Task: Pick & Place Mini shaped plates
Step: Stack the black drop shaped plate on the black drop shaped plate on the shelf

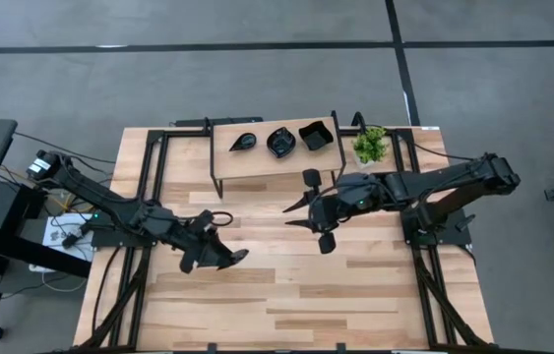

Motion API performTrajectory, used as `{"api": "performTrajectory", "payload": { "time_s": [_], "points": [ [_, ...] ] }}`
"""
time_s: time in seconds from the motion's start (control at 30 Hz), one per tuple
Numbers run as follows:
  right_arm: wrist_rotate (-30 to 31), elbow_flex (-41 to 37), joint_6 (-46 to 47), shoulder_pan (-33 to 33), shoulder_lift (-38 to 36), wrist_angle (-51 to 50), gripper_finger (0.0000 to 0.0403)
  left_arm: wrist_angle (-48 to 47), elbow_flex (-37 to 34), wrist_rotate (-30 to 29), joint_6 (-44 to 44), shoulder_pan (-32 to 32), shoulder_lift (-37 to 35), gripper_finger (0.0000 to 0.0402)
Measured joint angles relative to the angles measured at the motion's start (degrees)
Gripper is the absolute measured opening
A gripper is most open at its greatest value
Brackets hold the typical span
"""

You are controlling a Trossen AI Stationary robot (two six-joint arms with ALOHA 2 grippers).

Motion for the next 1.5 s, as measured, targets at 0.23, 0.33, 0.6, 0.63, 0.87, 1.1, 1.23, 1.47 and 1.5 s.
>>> {"api": "performTrajectory", "payload": {
  "time_s": [0.23,0.33,0.6,0.63,0.87,1.1,1.23,1.47,1.5],
  "points": [
    [0.1,0.0,-5.2,0.9,0.0,3.4,0.0113,2.4,0.0,0.0,-9.1,0.0,0.0,0.0191],
    [0.0,0.0,-7.4,2.1,0.0,4.1,0.0113,3.5,0.0,0.0,-11.7,0.0,0.0,0.0191],
    [-1.7,0.0,-6.9,3.5,1.4,7.1,0.0113,5.5,0.0,2.0,-16.6,0.0,0.0,0.0191],
    [-1.8,-0.1,-5.8,3.5,2.3,8.2,0.0113,6.0,0.0,2.1,-16.8,0.0,0.0,0.0191],
    [-1.7,0.0,-1.9,3.8,9.8,17.0,0.0113,7.8,0.0,2.2,-17.3,0.0,0.0,0.0191],
    [-2.6,0.0,1.1,4.2,13.5,23.2,0.0113,8.0,0.0,3.4,-17.3,0.0,0.0,0.0191],
    [-4.5,0.0,2.7,4.2,14.1,24.9,0.0113,8.2,0.0,3.4,-17.3,0.0,0.0,0.0191],
    [-4.5,0.1,2.7,4.2,14.1,25.5,0.0143,8.2,0.0,3.4,-17.3,0.0,0.0,0.0191],
    [-4.5,0.1,2.7,4.2,14.1,25.6,0.0154,8.2,0.0,3.4,-17.3,0.0,0.0,0.0191]
  ]
}}
